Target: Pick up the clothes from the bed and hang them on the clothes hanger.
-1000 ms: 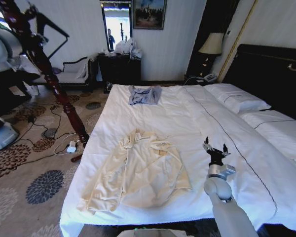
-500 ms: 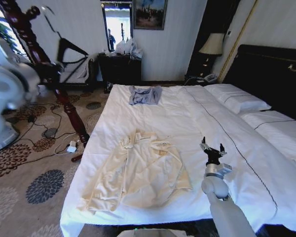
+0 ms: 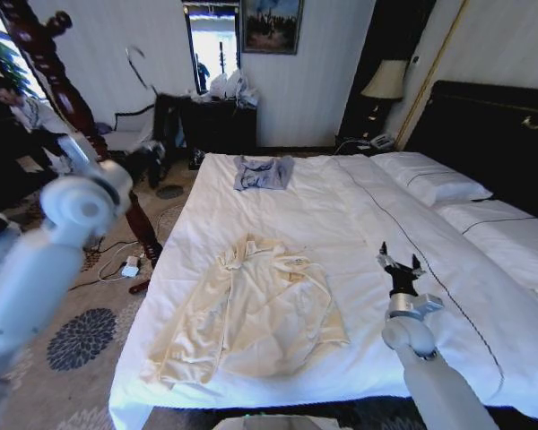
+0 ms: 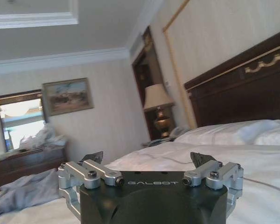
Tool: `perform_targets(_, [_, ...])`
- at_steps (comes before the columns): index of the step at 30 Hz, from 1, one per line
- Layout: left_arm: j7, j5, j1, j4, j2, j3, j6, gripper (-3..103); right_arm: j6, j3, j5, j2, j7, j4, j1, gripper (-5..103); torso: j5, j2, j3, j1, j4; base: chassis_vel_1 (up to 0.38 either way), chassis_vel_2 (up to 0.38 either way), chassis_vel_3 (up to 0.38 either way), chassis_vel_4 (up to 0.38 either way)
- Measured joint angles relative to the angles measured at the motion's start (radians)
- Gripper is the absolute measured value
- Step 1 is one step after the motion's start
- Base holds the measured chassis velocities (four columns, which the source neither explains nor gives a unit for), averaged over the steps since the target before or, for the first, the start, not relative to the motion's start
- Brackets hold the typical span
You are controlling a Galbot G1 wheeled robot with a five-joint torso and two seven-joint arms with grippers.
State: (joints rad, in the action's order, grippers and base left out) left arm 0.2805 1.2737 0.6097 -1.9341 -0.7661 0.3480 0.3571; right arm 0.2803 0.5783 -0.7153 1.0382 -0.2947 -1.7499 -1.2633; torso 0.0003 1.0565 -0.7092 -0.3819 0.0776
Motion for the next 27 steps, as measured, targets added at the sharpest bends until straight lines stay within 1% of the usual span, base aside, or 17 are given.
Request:
perform_targets(2, [-0.046,-0.044,0.082,-0.014,-0.045,0.010,-0.027,18,0.000,-0.038,-0.019,-0.026,0.004,0.034,0.036,100,-0.0005,0.000,0.000,0.000,-0.0002,0.000,0.000,0.000,0.000])
perform_targets(3, [-0.046,-0.044,0.082,-0.014,-0.045,0.010,-0.027,18,0.000,-0.038,-0.019,-0.026,0.004,0.034,0.036,100,-0.0005,0.000,0.000,0.000,-0.0002,0.000,0.000,0.000,0.000])
perform_targets(5, [-0.101,-0.090,0.147,-0.022,-0.082,0.002,-0.053,18,-0.034,-0.086,-0.062,-0.054,-0.024,0.059,0.072,100,0.0005,0.000,0.000,0.000,-0.0002,0.000,0.000,0.000,0.000])
perform_targets(7, [-0.151,-0.147,0.195,-0.011,-0.114,-0.015,-0.069,18,-0.073,-0.125,-0.104,-0.077,-0.047,0.071,0.101,100,0.0000,0.000,0.000,0.000,0.0005,0.000,0.000,0.000,0.000])
perform_targets(9, [-0.154,-0.152,0.200,-0.008,-0.117,-0.017,-0.070,18,-0.074,-0.126,-0.106,-0.078,-0.047,0.072,0.102,100,0.0001,0.000,0.000,0.000,0.0006,0.000,0.000,0.000,0.000])
perform_targets(12, [-0.172,-0.184,0.283,0.025,-0.184,-0.036,-0.075,18,-0.166,-0.172,-0.229,-0.095,-0.011,0.060,0.136,100,-0.0005,0.000,0.000,0.000,0.0002,0.000,0.000,0.000,0.000])
perform_targets(13, [-0.172,-0.184,0.283,0.025,-0.184,-0.036,-0.075,18,-0.166,-0.172,-0.229,-0.095,-0.011,0.060,0.136,100,-0.0005,0.000,0.000,0.000,0.0002,0.000,0.000,0.000,0.000])
perform_targets(14, [-0.179,-0.180,0.315,0.025,-0.205,-0.034,-0.076,18,-0.211,-0.188,-0.294,-0.095,-0.021,0.041,0.150,100,-0.0003,0.000,0.000,0.000,0.0002,0.000,0.000,0.000,0.000])
perform_targets(15, [-0.183,-0.178,0.328,0.025,-0.211,-0.032,-0.076,18,-0.228,-0.192,-0.314,-0.093,-0.032,0.033,0.154,100,-0.0001,0.000,0.000,0.000,0.0002,0.000,0.000,0.000,0.000])
perform_targets(16, [-0.193,-0.168,0.361,0.021,-0.224,-0.027,-0.076,18,-0.285,-0.200,-0.355,-0.089,-0.078,0.012,0.160,100,-0.0003,0.000,0.000,0.000,-0.0004,0.000,0.000,0.000,0.000])
perform_targets(17, [-0.193,-0.168,0.361,0.021,-0.224,-0.027,-0.076,18,-0.285,-0.200,-0.355,-0.089,-0.078,0.012,0.160,100,-0.0003,0.000,0.000,0.000,-0.0004,0.000,0.000,0.000,0.000])
perform_targets(18, [-0.203,-0.163,0.394,0.014,-0.230,-0.021,-0.075,18,-0.341,-0.207,-0.372,-0.084,-0.140,-0.009,0.163,100,-0.0003,0.000,0.000,0.000,0.0001,0.000,0.000,0.000,0.000])
perform_targets(20, [-0.214,-0.168,0.460,-0.001,-0.227,-0.006,-0.074,18,-0.414,-0.221,-0.387,-0.076,-0.230,-0.036,0.172,100,-0.0003,0.000,0.000,0.000,0.0006,0.000,0.000,0.000,0.000])
perform_targets(22, [-0.217,-0.177,0.534,-0.026,-0.210,0.015,-0.080,18,-0.454,-0.236,-0.361,-0.070,-0.263,-0.051,0.179,100,-0.0002,0.000,0.000,0.000,-0.0004,0.000,0.000,0.000,0.000])
perform_targets(23, [-0.217,-0.177,0.534,-0.026,-0.210,0.015,-0.080,18,-0.454,-0.236,-0.361,-0.070,-0.263,-0.051,0.179,100,-0.0002,0.000,0.000,0.000,-0.0004,0.000,0.000,0.000,0.000])
perform_targets(26, [-0.220,-0.179,0.619,-0.068,-0.203,0.039,-0.087,18,-0.442,-0.264,-0.239,-0.073,-0.210,-0.050,0.178,100,-0.0005,0.000,0.000,0.000,-0.0003,0.000,0.000,0.000,0.000])
perform_targets(27, [-0.223,-0.178,0.632,-0.079,-0.204,0.042,-0.089,18,-0.434,-0.270,-0.231,-0.074,-0.196,-0.050,0.177,100,-0.0004,0.000,0.000,0.000,-0.0001,0.000,0.000,0.000,0.000])
